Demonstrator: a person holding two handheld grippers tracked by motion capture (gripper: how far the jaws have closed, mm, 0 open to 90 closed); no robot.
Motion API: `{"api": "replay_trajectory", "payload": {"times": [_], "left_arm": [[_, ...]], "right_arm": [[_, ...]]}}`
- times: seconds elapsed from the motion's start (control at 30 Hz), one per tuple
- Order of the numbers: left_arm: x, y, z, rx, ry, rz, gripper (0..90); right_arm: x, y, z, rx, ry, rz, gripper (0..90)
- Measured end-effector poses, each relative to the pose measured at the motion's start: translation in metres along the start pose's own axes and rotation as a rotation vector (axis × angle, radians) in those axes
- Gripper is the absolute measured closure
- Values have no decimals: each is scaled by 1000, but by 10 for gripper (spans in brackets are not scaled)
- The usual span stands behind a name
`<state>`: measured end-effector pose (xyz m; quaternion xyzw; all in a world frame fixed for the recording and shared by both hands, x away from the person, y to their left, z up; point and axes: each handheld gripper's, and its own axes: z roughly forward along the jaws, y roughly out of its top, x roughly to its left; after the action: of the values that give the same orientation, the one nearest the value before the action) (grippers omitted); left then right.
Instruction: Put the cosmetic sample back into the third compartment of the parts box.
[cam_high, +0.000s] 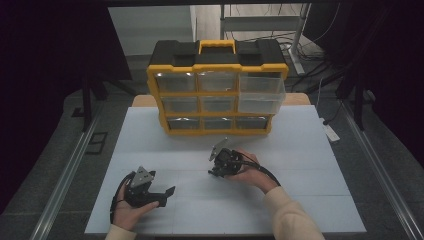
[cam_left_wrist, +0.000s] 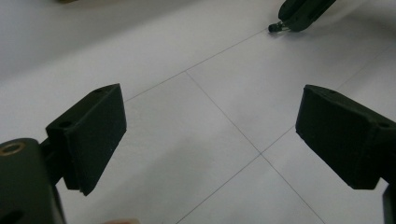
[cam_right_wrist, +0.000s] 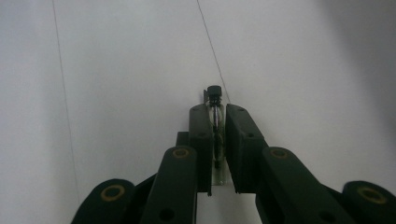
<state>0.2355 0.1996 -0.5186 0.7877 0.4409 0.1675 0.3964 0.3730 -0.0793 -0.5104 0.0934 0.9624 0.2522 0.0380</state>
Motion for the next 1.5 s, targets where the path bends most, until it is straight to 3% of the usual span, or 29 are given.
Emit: {"api": "replay_trajectory", "payload": {"times": [0.17,0.27,0.6,1.13,1.27,1.5], "left_arm": [[0,0,0,0,-1,0,93],[0,0,0,0,0,0,93],[0,0,0,0,4,-1,92],[-1,0,0,2,4,1,92],[-1,0,0,2,5,1,92],[-1,0,0,2,9,0,92]], "right_arm": [[0,0,-10,-39,-5,4,808],[2,1,-23,-68,-11,28,808],[6,-4,-39,-158,12,81,808],[18,-20,-59,-222,-13,103,808],[21,-27,-65,-252,-17,138,808],[24,-36,-71,-294,-30,157,808]]}}
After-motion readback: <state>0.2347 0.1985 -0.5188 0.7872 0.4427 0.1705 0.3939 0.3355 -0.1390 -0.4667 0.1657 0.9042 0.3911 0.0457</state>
